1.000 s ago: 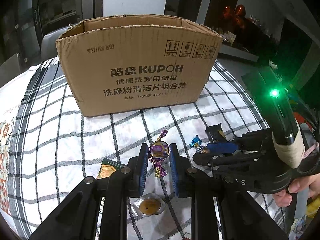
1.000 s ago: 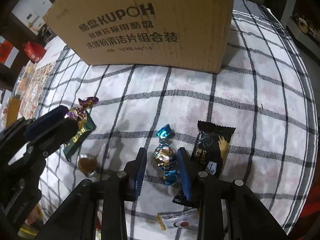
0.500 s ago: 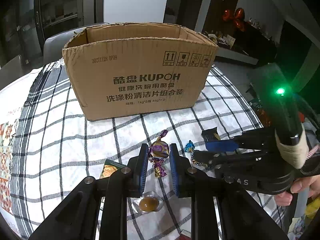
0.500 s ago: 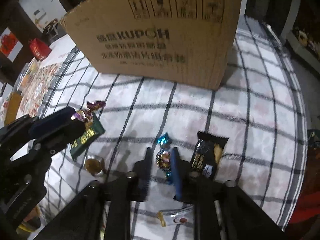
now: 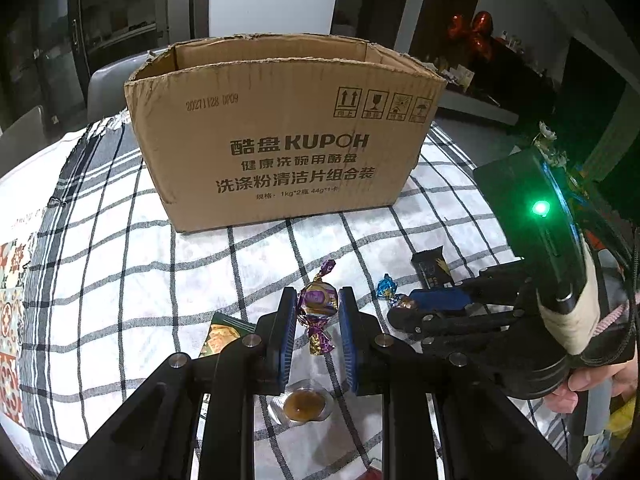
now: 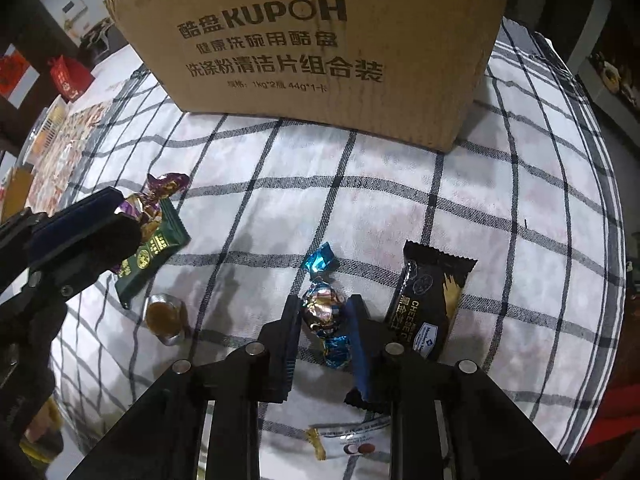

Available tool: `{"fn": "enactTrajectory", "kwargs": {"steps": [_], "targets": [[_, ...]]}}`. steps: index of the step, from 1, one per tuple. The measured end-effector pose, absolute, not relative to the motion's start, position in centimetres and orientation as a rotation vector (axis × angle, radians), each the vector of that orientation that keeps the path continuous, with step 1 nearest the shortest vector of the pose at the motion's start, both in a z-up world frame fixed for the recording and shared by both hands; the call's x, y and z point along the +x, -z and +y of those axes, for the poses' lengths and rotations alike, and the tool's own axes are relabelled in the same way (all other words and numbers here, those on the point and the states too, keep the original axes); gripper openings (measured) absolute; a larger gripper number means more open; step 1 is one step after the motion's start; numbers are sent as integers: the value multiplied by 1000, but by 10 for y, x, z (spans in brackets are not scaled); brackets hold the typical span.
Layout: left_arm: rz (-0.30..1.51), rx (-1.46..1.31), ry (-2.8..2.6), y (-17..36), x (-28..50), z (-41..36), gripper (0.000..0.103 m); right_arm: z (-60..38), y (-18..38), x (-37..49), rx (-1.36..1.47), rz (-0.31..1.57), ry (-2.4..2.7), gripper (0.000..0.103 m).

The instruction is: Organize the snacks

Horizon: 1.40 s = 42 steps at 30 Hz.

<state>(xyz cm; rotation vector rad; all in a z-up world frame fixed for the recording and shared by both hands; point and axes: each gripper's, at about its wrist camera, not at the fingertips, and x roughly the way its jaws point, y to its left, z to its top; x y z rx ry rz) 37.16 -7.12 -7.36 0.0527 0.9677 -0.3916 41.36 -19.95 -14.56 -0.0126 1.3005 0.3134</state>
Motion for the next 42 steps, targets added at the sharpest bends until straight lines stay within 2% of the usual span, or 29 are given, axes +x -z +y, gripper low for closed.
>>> {"fn": "enactTrajectory", "kwargs": {"steps": [9, 32, 42], "targets": [[937, 37, 397, 58, 368, -65, 21, -204, 109, 407, 29, 1220, -321, 24], [742, 48, 358, -45, 404, -48, 21, -209, -26, 435, 119, 887, -309, 24], [707, 56, 336, -63, 449, -51, 21, -215, -44, 471, 156, 819, -269, 24]]}}
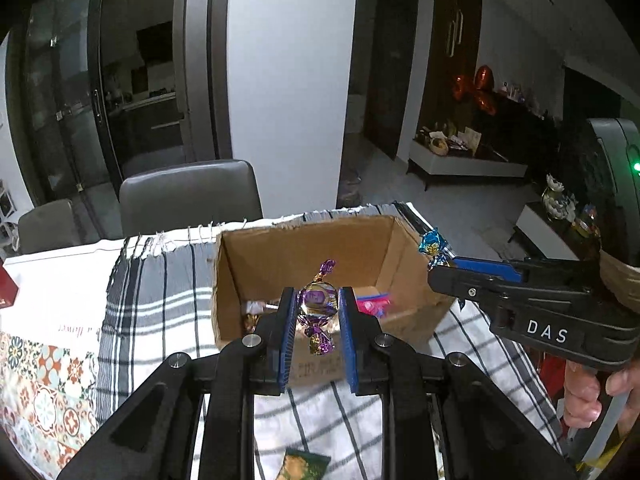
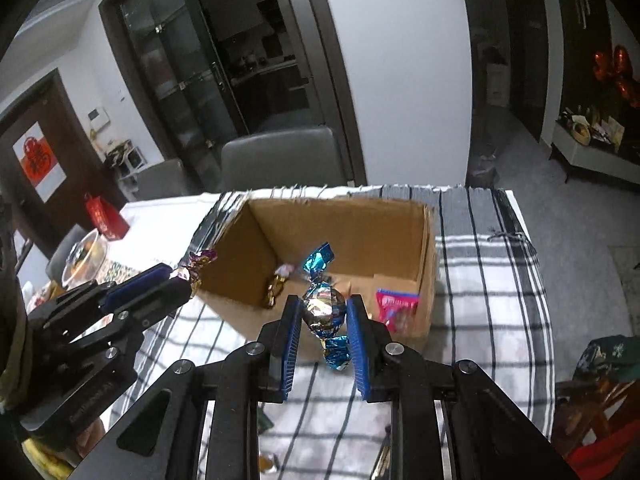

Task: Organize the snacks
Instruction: 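Carry both candies over the box and open both tools to drop them, then withdraw both tools from the box back toward the snacks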

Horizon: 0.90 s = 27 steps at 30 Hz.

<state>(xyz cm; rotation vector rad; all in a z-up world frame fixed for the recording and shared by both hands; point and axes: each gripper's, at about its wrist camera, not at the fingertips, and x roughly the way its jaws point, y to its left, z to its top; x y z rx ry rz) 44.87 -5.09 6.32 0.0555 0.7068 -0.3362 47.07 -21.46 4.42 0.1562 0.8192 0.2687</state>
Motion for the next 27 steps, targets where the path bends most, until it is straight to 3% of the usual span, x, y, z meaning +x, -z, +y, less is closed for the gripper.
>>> {"fn": "enactTrajectory", "kwargs": {"steps": [4, 5, 6, 7, 27], "targets": [[706, 73, 334, -63, 469, -58, 23, -215, -42, 485, 161, 801, -245, 25], [700, 77, 315, -63, 473, -58, 35, -215, -41, 488, 158, 797, -233, 29], [698, 76, 297, -64, 475, -58, 55, -216, -40, 490, 153, 799, -217, 34], [689, 60, 293, -65, 476, -55, 59, -217, -39, 491, 157, 800, -203, 42], [629, 52, 311, -72, 371, -40, 59, -223, -48, 391, 136, 774, -179, 42]]}}
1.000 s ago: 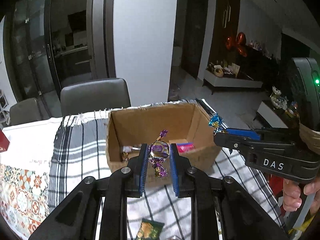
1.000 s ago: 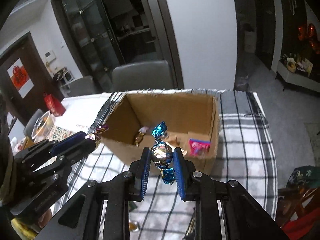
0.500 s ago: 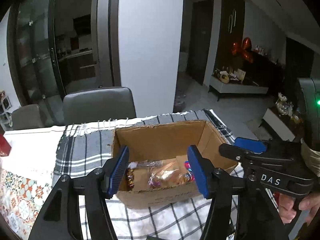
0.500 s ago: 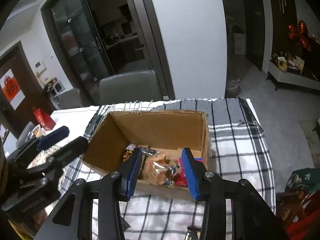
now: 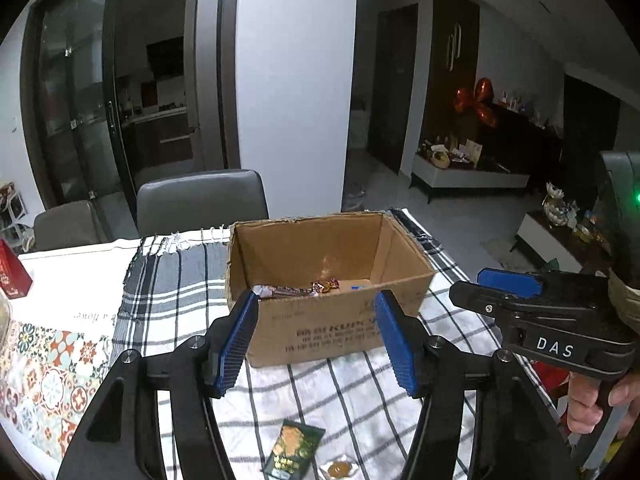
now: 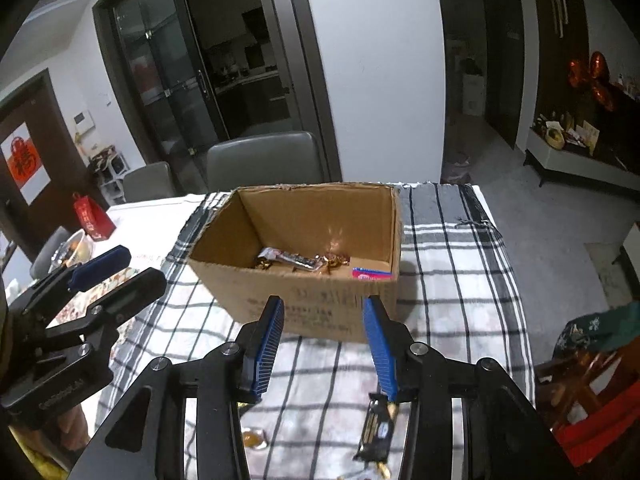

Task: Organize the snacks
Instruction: 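Withdraw both tools from the box back toward the snacks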

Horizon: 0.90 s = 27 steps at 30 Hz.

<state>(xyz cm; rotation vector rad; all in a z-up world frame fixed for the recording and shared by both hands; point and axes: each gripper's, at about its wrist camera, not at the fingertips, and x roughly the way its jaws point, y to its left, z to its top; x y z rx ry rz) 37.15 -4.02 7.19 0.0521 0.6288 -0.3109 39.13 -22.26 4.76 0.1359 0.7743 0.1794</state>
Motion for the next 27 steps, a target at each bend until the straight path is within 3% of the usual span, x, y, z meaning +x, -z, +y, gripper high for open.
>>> {"fn": "enactTrajectory", "kwargs": {"steps": [9, 27], "targets": [[574, 97, 306, -65, 312, -37, 59, -224, -34, 334, 175, 737, -153, 46], [630, 178, 405, 12, 215, -26, 59, -197, 22, 226, 75, 687, -165, 47]]}}
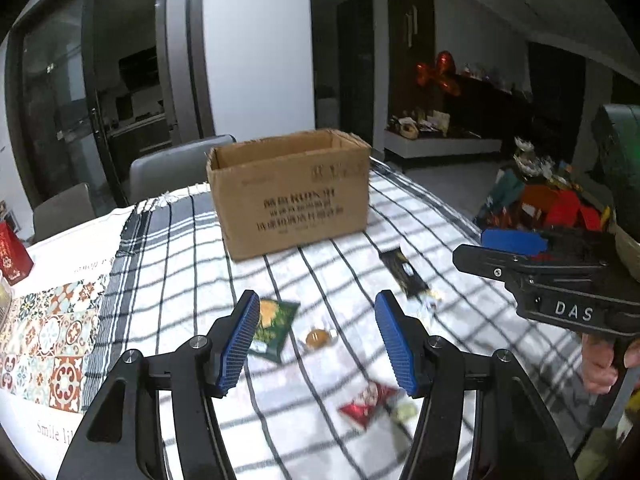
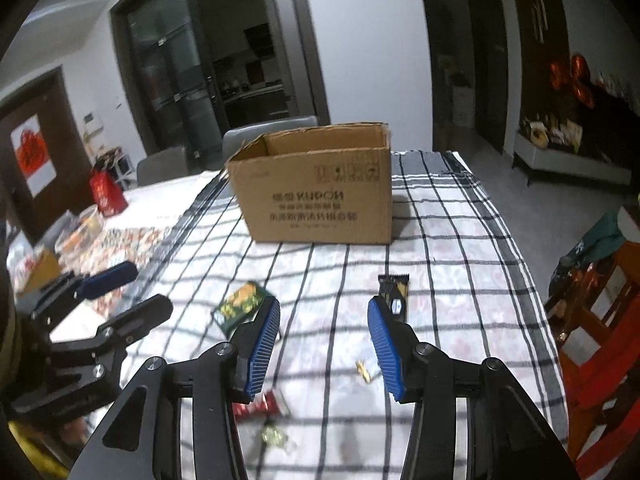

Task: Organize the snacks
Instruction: 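Withdraw both tools from the box back toward the snacks, then grasp the red packet with the left tool while the right tool grasps the light green candy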

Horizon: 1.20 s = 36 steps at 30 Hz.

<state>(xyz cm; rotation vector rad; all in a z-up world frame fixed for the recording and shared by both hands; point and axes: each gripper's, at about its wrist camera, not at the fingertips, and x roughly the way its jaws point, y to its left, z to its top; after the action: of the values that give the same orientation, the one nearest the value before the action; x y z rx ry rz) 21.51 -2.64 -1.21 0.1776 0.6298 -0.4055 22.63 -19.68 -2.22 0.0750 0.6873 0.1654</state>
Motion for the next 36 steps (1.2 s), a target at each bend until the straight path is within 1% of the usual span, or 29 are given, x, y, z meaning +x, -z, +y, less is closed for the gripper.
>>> {"fn": "enactTrajectory", "kwargs": {"steps": [7, 12, 17, 24, 26, 30, 32, 36], "targets": [[613, 268, 483, 29, 183, -29, 54, -174, 49, 191, -39, 705, -277, 47], [609, 331, 542, 44, 168, -30, 45, -160, 69, 177, -97, 735, -344, 47], [618, 394, 583, 58, 162, -32, 43, -146, 86, 164, -207, 732, -398, 46], [662, 455, 631, 83, 169, -38, 38, -136, 108, 164, -289, 756, -470, 46], [676, 465, 651, 91, 173, -40, 37, -134, 114, 167, -298, 767, -488, 40], [702, 472, 673, 102, 183, -43, 35, -134, 123, 176, -303, 793, -513, 38], [711, 474, 684, 106, 189, -45, 35, -134, 126, 181, -306, 803, -520, 35], [722, 473, 708, 112, 198, -49, 35, -136, 132, 189, -296, 823, -543, 34]]}}
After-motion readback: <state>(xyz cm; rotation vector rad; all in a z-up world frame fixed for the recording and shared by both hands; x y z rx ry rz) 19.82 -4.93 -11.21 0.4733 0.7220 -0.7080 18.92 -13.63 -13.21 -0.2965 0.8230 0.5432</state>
